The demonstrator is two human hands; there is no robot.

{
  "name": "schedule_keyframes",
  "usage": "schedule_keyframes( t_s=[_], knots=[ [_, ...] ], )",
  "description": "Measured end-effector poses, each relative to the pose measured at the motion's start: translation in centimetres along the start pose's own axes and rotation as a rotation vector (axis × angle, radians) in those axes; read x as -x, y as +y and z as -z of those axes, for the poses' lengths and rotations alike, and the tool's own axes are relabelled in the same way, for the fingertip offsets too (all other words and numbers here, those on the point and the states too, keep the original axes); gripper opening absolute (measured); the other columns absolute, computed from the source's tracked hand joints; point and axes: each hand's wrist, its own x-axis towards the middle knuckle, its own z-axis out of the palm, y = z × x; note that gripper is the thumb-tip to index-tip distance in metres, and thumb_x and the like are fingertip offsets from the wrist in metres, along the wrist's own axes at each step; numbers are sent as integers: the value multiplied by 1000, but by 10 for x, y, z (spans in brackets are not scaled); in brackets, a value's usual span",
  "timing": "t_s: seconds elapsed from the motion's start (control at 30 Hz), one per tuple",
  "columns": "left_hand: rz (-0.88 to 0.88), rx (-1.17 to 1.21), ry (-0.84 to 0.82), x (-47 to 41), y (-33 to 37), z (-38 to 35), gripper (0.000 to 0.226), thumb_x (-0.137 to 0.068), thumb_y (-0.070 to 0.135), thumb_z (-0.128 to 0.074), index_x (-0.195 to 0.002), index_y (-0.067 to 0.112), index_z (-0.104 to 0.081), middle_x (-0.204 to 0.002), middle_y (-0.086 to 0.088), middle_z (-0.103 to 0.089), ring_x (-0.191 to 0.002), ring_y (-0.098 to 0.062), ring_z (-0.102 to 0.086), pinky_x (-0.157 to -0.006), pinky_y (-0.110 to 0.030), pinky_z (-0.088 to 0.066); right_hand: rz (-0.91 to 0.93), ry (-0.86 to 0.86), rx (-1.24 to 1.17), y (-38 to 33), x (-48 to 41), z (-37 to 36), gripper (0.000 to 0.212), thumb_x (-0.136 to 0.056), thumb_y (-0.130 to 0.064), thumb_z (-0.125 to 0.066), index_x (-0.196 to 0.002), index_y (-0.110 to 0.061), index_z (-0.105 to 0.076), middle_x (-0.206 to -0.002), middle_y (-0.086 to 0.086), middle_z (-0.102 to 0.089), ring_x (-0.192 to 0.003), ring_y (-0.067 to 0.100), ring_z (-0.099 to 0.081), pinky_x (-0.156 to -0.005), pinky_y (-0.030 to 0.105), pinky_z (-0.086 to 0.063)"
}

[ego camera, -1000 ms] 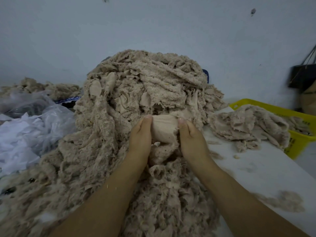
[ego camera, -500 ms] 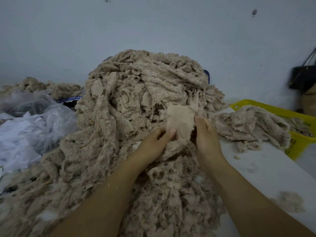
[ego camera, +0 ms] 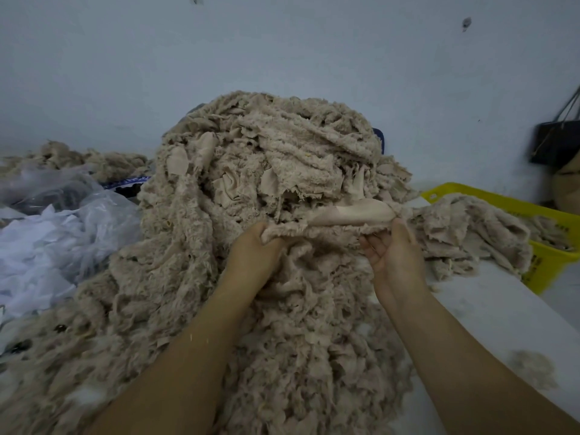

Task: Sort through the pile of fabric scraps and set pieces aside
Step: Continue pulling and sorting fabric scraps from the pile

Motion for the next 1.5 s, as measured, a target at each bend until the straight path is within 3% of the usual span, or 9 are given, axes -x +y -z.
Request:
schedule_keyframes(
  t_s=[0.27, 0.37, 0.53, 0.7, 0.83, 0.97, 1.07, 1.2, 1.5],
  knots=[
    [211, 424, -89, 3, 8, 0, 25, -89, 53, -63, -82, 28, -63, -87, 17, -67, -88, -8, -60, -82, -35, -47, -80, -118, 44, 1, -2, 3, 53, -103, -48, -41, -144, -15, -44, -138, 6, -56, -112, 15, -61, -93, 28, -51],
    [191, 541, -153, 6, 13, -2, 28, -80, 51, -68, -78, 25, -76, -122, -6, -67, -110, -15, -61, -110, -47, -41, -114, -272, 284, 10, 4, -2, 80, -89, -69, -42, -143, -11, -47, -140, 3, -55, -123, 16, -56, -102, 32, -46],
    [93, 566, -140, 8, 10, -10, 13, -94, 26, -67, -83, 21, -73, -75, 3, -72, -72, -12, -68, -73, -30, -50, -112, -408, 623, 24, 15, -11, 65, -92, -67, -38, -85, -13, -73, -83, 9, -76, -70, 15, -72, -64, 27, -55],
    [-149, 228, -300, 20, 15, -18, 14, -92, 22, -70, -96, 35, -68, -85, 22, -73, -76, 4, -67, -63, -10, -50, -134, -461, 529, 27, 20, -14, 61, -83, -69, -56, -117, -20, -70, -113, 5, -73, -104, 21, -69, -91, 40, -55],
    [-237, 25, -499, 23, 17, -19, 11, -90, 23, -73, -91, 25, -62, -77, 19, -60, -72, -2, -56, -67, -18, -45, -191, -284, 329, 17, 13, -12, 26, -94, -21, -57, -107, 0, -68, -105, 18, -71, -90, 28, -70, -83, 43, -55],
    [-101, 76, -699, 26, 17, -14, 27, -81, 46, -75, -99, 27, -67, -97, 8, -69, -89, -11, -64, -85, -25, -50, -307, -273, 122, 6, 10, -9, 29, -97, -18, -53, -115, -1, -66, -110, 19, -72, -101, 32, -71, -89, 48, -57],
    [83, 285, -641, 26, 23, -13, 52, -80, 76, -56, -94, 30, -77, -100, 10, -75, -95, -7, -68, -86, -24, -54, -245, -373, 125, 5, 14, -11, 24, -97, -11, -50, -89, -4, -72, -91, 17, -74, -84, 27, -73, -73, 37, -59],
    [200, 481, -495, 21, 21, -16, 70, -80, 73, -42, -111, 18, -72, -113, -7, -73, -105, -21, -69, -90, -30, -54, -135, -477, 519, 16, 28, -17, 14, -80, -24, -62, -83, -10, -62, -86, 15, -66, -80, 30, -62, -78, 48, -53],
    [270, 835, -394, 15, 19, -15, 48, -81, 32, -69, -120, 4, -68, -122, -19, -69, -112, -26, -68, -91, -32, -57, 182, -768, 1207, 24, 35, -8, 35, -92, -26, -58, -58, -21, -50, -44, -14, -46, -42, -1, -42, -42, 15, -31]
  ],
)
